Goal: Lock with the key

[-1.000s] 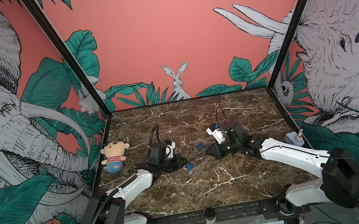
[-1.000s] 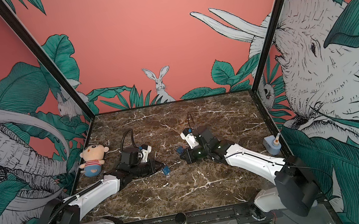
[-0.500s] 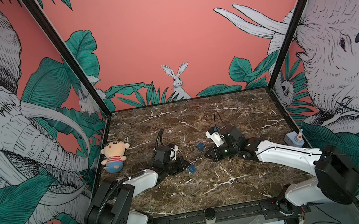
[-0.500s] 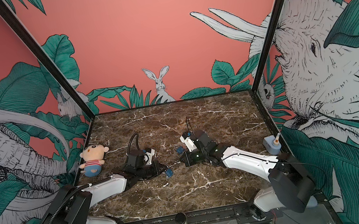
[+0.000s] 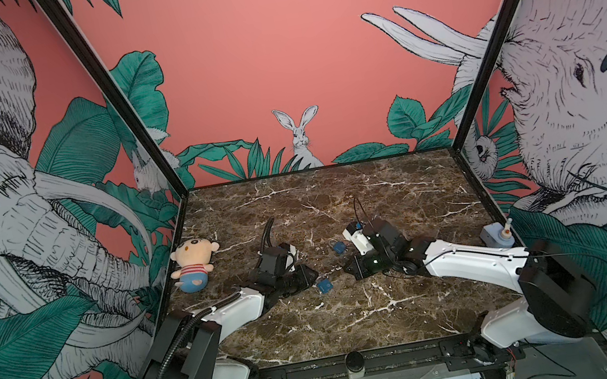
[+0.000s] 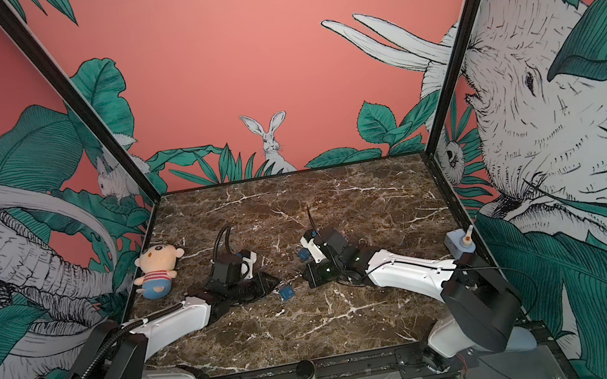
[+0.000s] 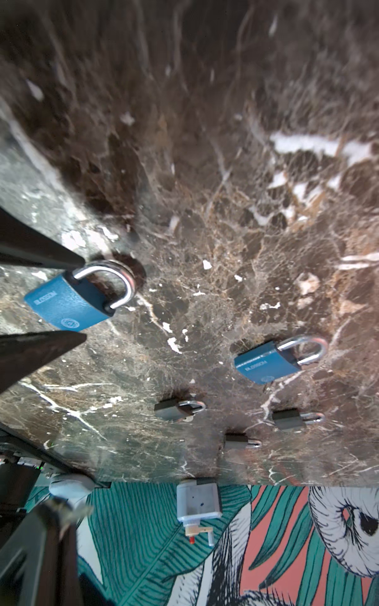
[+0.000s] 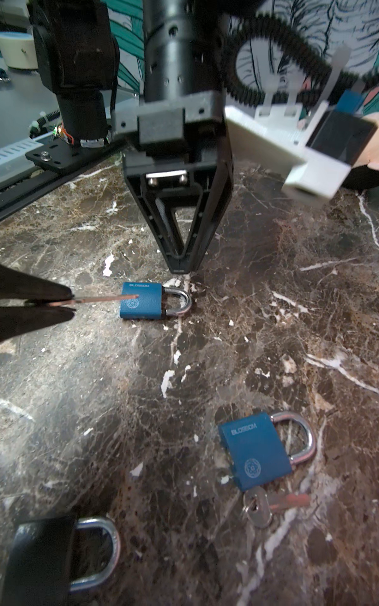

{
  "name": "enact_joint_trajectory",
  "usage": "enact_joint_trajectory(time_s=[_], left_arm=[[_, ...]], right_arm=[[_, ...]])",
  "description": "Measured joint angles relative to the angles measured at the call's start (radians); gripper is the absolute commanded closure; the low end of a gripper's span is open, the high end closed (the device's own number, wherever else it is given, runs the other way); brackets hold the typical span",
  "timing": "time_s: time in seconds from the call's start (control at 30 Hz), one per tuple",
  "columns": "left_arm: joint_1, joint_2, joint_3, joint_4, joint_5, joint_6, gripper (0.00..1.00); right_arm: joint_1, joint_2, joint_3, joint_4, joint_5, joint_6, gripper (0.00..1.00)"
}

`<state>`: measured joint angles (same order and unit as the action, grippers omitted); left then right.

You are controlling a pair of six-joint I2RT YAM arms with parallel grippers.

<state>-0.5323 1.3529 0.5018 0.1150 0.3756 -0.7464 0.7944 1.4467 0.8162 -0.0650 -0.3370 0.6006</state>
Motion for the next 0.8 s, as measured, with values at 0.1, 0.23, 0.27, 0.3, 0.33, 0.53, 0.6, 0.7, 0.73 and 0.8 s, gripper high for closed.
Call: enact_joint_trajectory(time_s=[0.1,0.23,0.27,0.3,0.33,0.53,0.6,0.7,0.73,0.8], left_arm=[[0.0,-0.054,0.002,-0.053,-0.035,0.018,0.65],[0.0,-0.139,0.01,-0.128,-0.084,0.042,0.64],[0.0,-0.156,0.014,-0.144,-0.091,0.048,0.63],[0.0,-0.177,0.021,-0.162,-0.103,0.054,0.63],[0.0,-0.195,0.027,-0.177,-0.11,0.06,0.62],[0.0,-0.256,0.052,-0.226,-0.13,0.079,0.62],[0.0,-0.265,0.052,-0.237,-0.13,0.082,0.62],[0.001,-0.278,0.052,-0.249,-0.13,0.083,0.62],[0.001,-0.282,0.052,-0.252,-0.13,0.083,0.62],[0.002,-0.292,0.052,-0.256,-0.13,0.083,0.62]], right_arm=[[0.019,0.018,0.0,0.003,0.037,0.014,1.0],[0.043,0.056,0.0,0.029,0.08,0.047,1.0],[0.049,0.068,0.0,0.041,0.09,0.056,1.0],[0.055,0.081,0.0,0.055,0.097,0.066,1.0],[0.061,0.095,0.0,0.07,0.103,0.077,1.0],[0.088,0.176,0.001,0.133,0.128,0.128,1.0],[0.092,0.198,0.001,0.138,0.133,0.137,1.0],[0.097,0.219,0.001,0.15,0.14,0.154,1.0],[0.097,0.225,0.001,0.157,0.14,0.158,1.0],[0.098,0.236,0.003,0.167,0.141,0.164,1.0]])
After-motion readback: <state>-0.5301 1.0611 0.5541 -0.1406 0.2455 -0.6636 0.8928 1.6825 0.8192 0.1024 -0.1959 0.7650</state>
